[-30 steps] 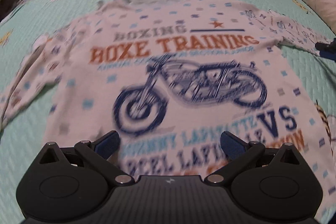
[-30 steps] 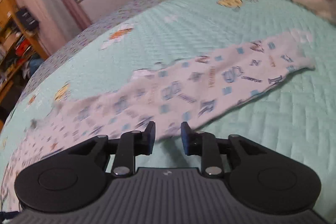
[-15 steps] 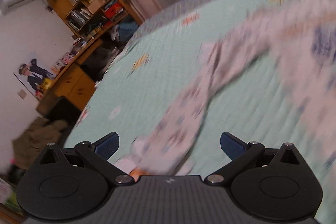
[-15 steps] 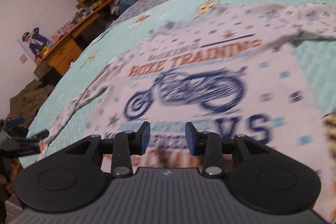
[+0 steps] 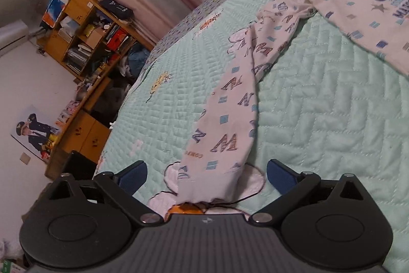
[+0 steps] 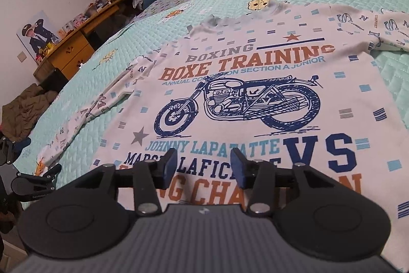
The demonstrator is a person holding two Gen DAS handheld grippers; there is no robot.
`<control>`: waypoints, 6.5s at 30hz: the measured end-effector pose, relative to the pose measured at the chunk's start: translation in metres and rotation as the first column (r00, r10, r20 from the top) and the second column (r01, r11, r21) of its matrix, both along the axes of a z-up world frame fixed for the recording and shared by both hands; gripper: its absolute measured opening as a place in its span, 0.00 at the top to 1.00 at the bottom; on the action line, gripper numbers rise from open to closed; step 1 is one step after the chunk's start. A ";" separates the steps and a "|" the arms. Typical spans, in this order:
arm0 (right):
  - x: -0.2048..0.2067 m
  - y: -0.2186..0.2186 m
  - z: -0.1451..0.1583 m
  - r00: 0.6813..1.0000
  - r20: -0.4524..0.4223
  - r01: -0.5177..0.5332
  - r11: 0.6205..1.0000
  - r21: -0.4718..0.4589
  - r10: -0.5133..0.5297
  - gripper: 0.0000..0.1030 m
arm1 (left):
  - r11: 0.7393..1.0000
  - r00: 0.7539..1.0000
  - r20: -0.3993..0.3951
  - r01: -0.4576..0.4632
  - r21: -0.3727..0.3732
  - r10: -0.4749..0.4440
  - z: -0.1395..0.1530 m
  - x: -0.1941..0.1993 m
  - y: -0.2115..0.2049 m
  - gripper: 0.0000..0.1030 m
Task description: Fold clothes
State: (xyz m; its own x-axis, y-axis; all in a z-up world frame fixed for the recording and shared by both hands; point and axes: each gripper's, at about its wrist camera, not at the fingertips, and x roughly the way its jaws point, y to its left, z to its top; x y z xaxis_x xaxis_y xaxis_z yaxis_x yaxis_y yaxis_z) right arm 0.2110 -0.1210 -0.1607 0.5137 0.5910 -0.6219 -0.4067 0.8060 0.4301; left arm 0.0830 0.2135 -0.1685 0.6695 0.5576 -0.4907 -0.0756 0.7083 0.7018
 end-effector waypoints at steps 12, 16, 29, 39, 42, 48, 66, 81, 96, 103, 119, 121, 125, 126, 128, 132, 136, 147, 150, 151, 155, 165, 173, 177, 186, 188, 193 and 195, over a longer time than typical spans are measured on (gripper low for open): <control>-0.003 -0.003 0.001 1.000 -0.004 0.001 1.000 0.017 -0.001 0.47 | 0.993 0.978 -0.196 0.092 0.071 -0.076 -0.018 0.009 -0.016 0.95; -0.003 -0.006 0.001 1.000 -0.006 -0.003 1.000 0.026 0.003 0.47 | 0.992 0.990 -0.140 0.014 -0.127 -0.032 0.013 0.022 0.010 0.96; 0.006 -0.009 -0.001 0.999 -0.026 0.027 0.998 0.057 -0.026 0.47 | 0.604 0.840 -0.063 -0.437 -0.667 0.538 0.053 0.066 0.207 0.58; 0.006 -0.012 -0.002 0.999 -0.029 0.021 0.997 0.072 -0.019 0.47 | 0.487 0.731 0.057 -0.391 -0.781 0.680 0.066 0.026 0.230 0.12; 0.007 -0.014 -0.004 0.999 -0.031 0.021 0.996 0.083 -0.019 0.47 | 0.393 0.803 0.074 -0.207 -0.896 0.591 0.075 0.025 0.225 0.12; 0.007 -0.013 -0.004 1.000 -0.022 0.008 0.997 0.073 -0.007 0.47 | 0.378 0.917 -0.001 -0.165 -0.911 0.398 0.053 0.076 0.194 0.04; 0.010 -0.019 -0.006 1.000 -0.016 -0.001 0.995 0.098 0.003 0.47 | 0.533 0.921 -0.095 -0.300 -0.791 0.378 0.037 0.160 0.130 0.05; 0.010 -0.033 -0.015 0.999 0.042 0.006 0.980 0.197 -0.015 0.47 | 0.559 0.928 -0.126 -0.315 -0.767 0.350 0.025 0.201 0.070 0.01; 0.007 -0.045 -0.032 0.998 0.063 -0.016 0.951 0.307 -0.003 0.47 | 0.417 0.981 -0.052 -0.128 -0.900 0.188 0.013 0.296 0.013 0.01; 0.009 -0.052 -0.038 0.998 0.058 -0.023 0.931 0.364 0.001 0.47 | 0.490 0.945 0.051 -0.120 -0.863 0.322 0.039 0.292 0.011 0.11; 0.010 -0.066 -0.044 0.999 0.037 -0.033 0.885 0.464 0.018 0.47 | 0.321 0.980 0.012 -0.054 -0.946 0.201 0.018 0.392 -0.009 0.13; 0.010 -0.068 -0.045 0.999 0.034 -0.033 0.878 0.478 0.020 0.47 | 0.265 0.986 0.047 0.003 -0.964 0.158 0.026 0.379 -0.014 0.12; 0.010 -0.071 -0.047 0.999 0.030 -0.034 0.867 0.498 0.022 0.47 | 0.135 1.000 0.010 0.007 -0.991 0.019 0.012 0.386 -0.041 0.09; 0.010 -0.071 -0.047 0.999 0.029 -0.034 0.865 0.501 0.023 0.47 | 0.119 1.000 -0.003 -0.003 -0.993 -0.002 0.006 0.390 -0.049 0.09; 0.009 -0.072 -0.047 0.999 0.027 -0.035 0.863 0.503 0.025 0.47 | 0.145 1.000 -0.003 -0.007 -0.989 0.029 -0.003 0.409 -0.050 0.09; 0.010 -0.072 -0.048 0.999 0.025 -0.039 0.862 0.506 0.030 0.47 | 0.248 0.987 0.040 0.000 -0.969 0.159 0.004 0.428 -0.039 0.10; 0.010 -0.073 -0.049 0.999 0.024 -0.040 0.857 0.514 0.032 0.47 | 0.174 0.989 0.061 0.037 -0.984 0.136 0.018 0.417 -0.026 0.10; 0.010 -0.070 -0.047 0.999 0.021 -0.038 0.859 0.511 0.032 0.47 | 0.238 0.993 0.006 -0.023 -0.971 0.119 0.009 0.422 -0.046 0.18; 0.010 -0.070 -0.046 0.999 0.023 -0.038 0.861 0.507 0.031 0.47 | 0.262 0.998 0.029 0.015 -0.965 0.050 0.035 0.387 -0.039 0.16; 0.010 -0.070 -0.045 0.999 0.024 -0.038 0.862 0.505 0.030 0.47 | 0.281 0.999 0.042 0.035 -0.959 0.019 0.046 0.371 -0.037 0.12; 0.008 -0.067 -0.043 0.999 0.033 -0.038 0.873 0.487 0.025 0.47 | 0.374 0.999 -0.052 -0.051 -0.926 0.007 0.035 0.315 -0.019 0.01; 0.000 -0.051 -0.032 0.998 0.058 -0.027 0.935 0.353 0.006 0.47 | 0.333 0.997 -0.048 -0.065 -0.941 0.061 0.048 0.212 0.015 0.12; -0.022 -0.057 0.016 0.991 0.117 0.035 0.980 0.196 -0.059 0.47 | 0.519 0.965 -0.127 -0.232 -0.823 0.230 0.039 0.164 0.035 0.16; -0.038 -0.062 0.035 0.991 0.126 0.021 0.986 0.164 -0.042 0.46 | 0.369 0.995 -0.077 -0.098 -0.924 0.070 0.060 0.112 0.006 0.09; -0.088 -0.085 0.000 0.998 0.050 0.033 0.998 -0.061 -0.030 0.58 | 0.559 0.979 -0.172 -0.084 -0.825 -0.107 0.014 0.017 -0.094 0.11; -0.101 -0.092 0.012 0.996 0.079 0.051 0.996 -0.078 -0.044 0.57 | 0.536 0.986 -0.143 -0.078 -0.840 -0.081 0.028 0.006 -0.087 0.13; -0.108 -0.097 0.002 0.997 0.066 0.039 0.988 -0.149 -0.030 0.58 | 0.506 0.981 -0.111 -0.014 -0.863 -0.162 0.038 -0.002 -0.105 0.03; -0.111 -0.101 -0.007 0.998 0.065 0.033 0.985 -0.168 -0.022 0.62 | 0.563 0.965 -0.208 -0.083 -0.823 -0.163 0.015 0.000 -0.112 0.08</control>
